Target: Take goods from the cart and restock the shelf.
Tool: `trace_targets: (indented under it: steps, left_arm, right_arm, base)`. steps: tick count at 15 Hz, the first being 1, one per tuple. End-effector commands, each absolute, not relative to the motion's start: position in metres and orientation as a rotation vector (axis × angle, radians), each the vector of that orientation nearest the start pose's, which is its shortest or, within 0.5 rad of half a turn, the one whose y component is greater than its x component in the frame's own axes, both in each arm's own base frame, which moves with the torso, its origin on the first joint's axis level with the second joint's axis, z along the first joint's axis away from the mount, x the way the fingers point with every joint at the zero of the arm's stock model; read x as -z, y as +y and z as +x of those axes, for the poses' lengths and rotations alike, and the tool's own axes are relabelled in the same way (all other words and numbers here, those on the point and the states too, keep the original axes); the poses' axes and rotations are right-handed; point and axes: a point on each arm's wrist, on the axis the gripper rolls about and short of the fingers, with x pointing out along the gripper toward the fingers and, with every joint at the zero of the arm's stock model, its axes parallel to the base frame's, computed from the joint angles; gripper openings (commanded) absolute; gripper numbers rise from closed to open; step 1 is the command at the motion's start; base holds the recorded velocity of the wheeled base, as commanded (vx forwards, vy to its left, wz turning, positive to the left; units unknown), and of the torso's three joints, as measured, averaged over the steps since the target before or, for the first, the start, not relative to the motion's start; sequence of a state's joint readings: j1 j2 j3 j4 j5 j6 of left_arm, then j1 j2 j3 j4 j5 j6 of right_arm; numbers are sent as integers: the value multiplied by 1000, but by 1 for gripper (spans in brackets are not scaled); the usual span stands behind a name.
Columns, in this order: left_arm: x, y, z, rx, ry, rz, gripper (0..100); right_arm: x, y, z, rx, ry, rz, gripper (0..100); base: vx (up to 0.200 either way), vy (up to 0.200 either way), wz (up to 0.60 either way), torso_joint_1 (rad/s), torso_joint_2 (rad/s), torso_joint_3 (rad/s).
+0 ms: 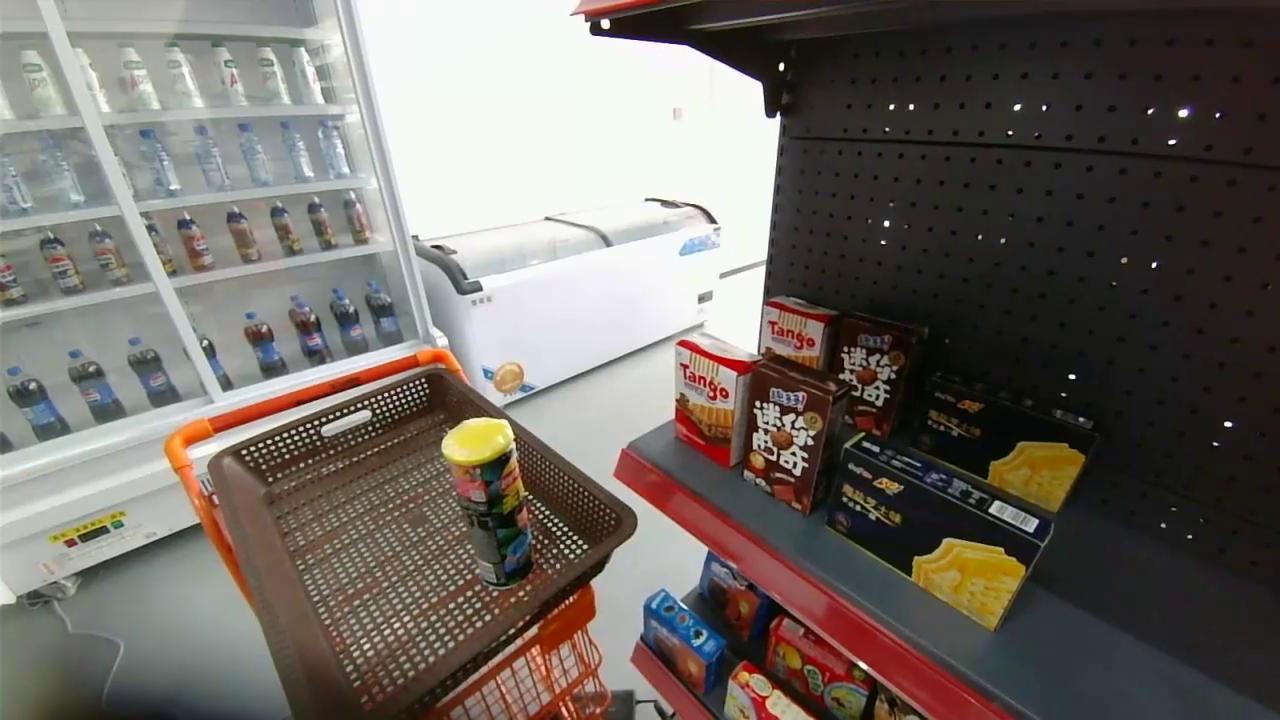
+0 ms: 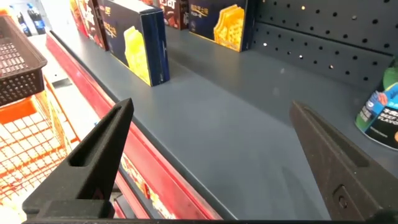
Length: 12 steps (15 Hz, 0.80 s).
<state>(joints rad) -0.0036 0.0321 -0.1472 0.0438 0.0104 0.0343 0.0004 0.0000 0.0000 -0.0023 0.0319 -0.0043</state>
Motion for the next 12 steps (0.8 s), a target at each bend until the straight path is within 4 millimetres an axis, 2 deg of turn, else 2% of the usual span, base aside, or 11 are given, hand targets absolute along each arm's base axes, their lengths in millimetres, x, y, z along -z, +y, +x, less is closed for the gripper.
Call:
trace_targets:
  steps: [1,5,6,8,9,10,11,12]
  left_arm:
    - [-179,0,-10,15,56,60,100]
    - [-176,-1,20,65,233,118,100]
    - [-175,-1,21,67,238,118,100]
    - [-173,-4,56,103,391,125,100]
    - [-172,-6,65,118,424,128,100]
    - [-172,-8,85,124,446,131,100]
    - [-172,-10,94,132,447,135,100]
    - [-170,-16,115,164,448,139,100]
  right_arm:
    - [-76,1,-23,-34,-3,-5,100]
    - [-76,1,-23,-34,-3,-5,100]
    - [-76,1,-23,-34,-2,-5,100]
    - [-76,1,-23,-34,-2,-5,100]
    - [-76,1,-23,-34,-2,-5,100]
    - [-76,1,-23,-34,-3,-5,100]
    - [-76,1,-23,-32,-3,-5,100]
    - [-76,1,-23,-34,-3,-5,100]
  base:
    - [0,0,0,0,0,0]
    - [0,0,0,0,0,0]
    - [0,0,0,0,0,0]
    - [0,0,0,0,0,0]
    - [0,0,0,0,0,0]
    - [0,0,0,0,0,0]
    - [0,0,0,0,0,0]
    - [0,0,0,0,0,0]
